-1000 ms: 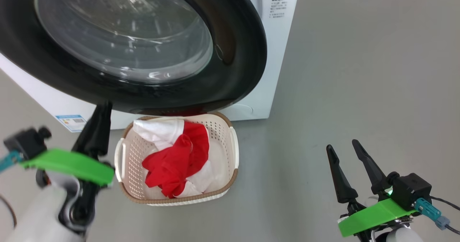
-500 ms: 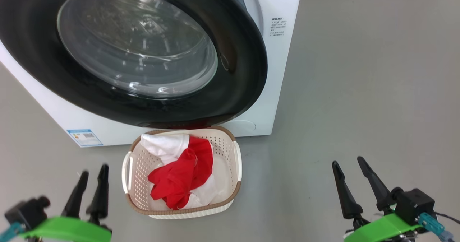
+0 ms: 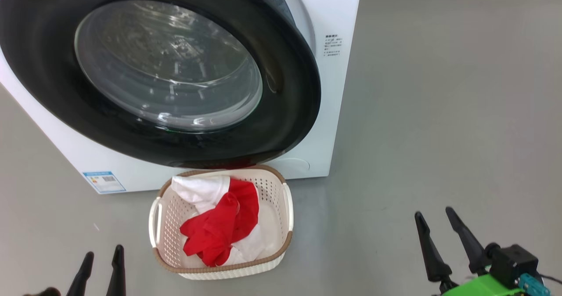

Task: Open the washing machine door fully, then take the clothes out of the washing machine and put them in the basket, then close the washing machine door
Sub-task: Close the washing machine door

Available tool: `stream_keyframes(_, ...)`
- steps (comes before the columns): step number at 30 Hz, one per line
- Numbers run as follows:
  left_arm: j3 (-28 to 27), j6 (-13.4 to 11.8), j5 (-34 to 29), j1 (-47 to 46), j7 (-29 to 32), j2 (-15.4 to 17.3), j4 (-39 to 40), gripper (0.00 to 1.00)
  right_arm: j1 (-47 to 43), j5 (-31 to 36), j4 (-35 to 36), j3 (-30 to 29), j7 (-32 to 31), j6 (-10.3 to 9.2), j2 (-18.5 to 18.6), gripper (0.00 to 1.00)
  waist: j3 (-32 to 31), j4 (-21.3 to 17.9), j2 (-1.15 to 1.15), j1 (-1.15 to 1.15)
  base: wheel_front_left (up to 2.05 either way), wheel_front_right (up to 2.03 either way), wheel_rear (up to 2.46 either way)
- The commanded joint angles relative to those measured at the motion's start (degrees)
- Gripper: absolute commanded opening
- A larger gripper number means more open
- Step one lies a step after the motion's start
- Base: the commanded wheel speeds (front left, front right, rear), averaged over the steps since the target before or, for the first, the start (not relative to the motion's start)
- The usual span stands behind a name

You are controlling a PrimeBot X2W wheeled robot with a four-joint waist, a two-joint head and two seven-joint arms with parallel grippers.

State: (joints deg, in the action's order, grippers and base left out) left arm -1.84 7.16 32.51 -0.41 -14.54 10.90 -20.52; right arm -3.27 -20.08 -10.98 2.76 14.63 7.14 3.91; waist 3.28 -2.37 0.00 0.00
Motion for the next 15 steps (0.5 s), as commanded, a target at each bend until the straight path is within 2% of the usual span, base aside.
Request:
stream_keyframes(1, -3.2, 0.3, -2.6, 0.0, -0.5, 0.6, 2.3, 1.00, -0.2, -0.2, 1.2, 1.1, 0.4, 0.35, 0.9, 1.00, -0.6, 0.0, 0.00, 0.00, 0.00, 0.00, 0.00)
stream_keyframes(8, -7.7, 0.3, -12.9, 3.7, -0.5, -3.2, 6.5, 1.00, -1.6, -0.3, 1.1, 0.8, 0.4, 0.35, 1.2, 1.00, -2.1, 0.0, 0.00, 0.00, 0.00, 0.00, 0.00)
stream_keyframes(15, -9.5, 0.3, -18.6, 5.5, -0.5, -5.4, 9.1, 1.00, -2.1, -0.1, 1.3, 0.5, 0.4, 0.35, 1.2, 1.00, -2.3, 0.0, 0.00, 0.00, 0.00, 0.00, 0.00)
